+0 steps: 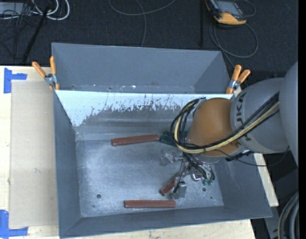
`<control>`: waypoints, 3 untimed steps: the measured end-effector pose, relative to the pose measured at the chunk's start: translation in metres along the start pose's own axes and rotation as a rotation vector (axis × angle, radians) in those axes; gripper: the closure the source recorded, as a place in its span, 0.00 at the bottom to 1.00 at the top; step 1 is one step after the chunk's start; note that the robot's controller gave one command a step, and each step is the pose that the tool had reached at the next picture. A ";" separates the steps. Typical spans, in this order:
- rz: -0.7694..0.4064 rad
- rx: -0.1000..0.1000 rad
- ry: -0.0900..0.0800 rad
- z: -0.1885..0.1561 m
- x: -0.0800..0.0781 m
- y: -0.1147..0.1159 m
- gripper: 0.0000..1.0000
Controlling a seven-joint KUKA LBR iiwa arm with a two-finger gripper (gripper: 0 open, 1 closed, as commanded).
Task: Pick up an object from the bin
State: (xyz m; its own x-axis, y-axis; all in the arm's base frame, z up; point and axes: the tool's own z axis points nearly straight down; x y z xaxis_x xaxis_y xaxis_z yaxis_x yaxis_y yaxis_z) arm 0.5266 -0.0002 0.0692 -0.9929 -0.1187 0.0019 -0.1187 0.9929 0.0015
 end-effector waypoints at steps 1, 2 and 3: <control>-0.002 0.001 0.000 0.000 0.000 0.000 1.00; -0.004 0.001 0.000 0.000 0.000 0.000 0.00; -0.006 0.001 0.000 0.000 0.000 0.000 1.00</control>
Offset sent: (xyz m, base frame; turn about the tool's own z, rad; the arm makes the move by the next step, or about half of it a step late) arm 0.0000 0.0000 0.0000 0.0000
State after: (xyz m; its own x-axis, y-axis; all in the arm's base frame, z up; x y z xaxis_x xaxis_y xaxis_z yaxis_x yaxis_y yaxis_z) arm 0.5266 -0.0003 0.0693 -0.9921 -0.1252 0.0018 -0.1252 0.9921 0.0003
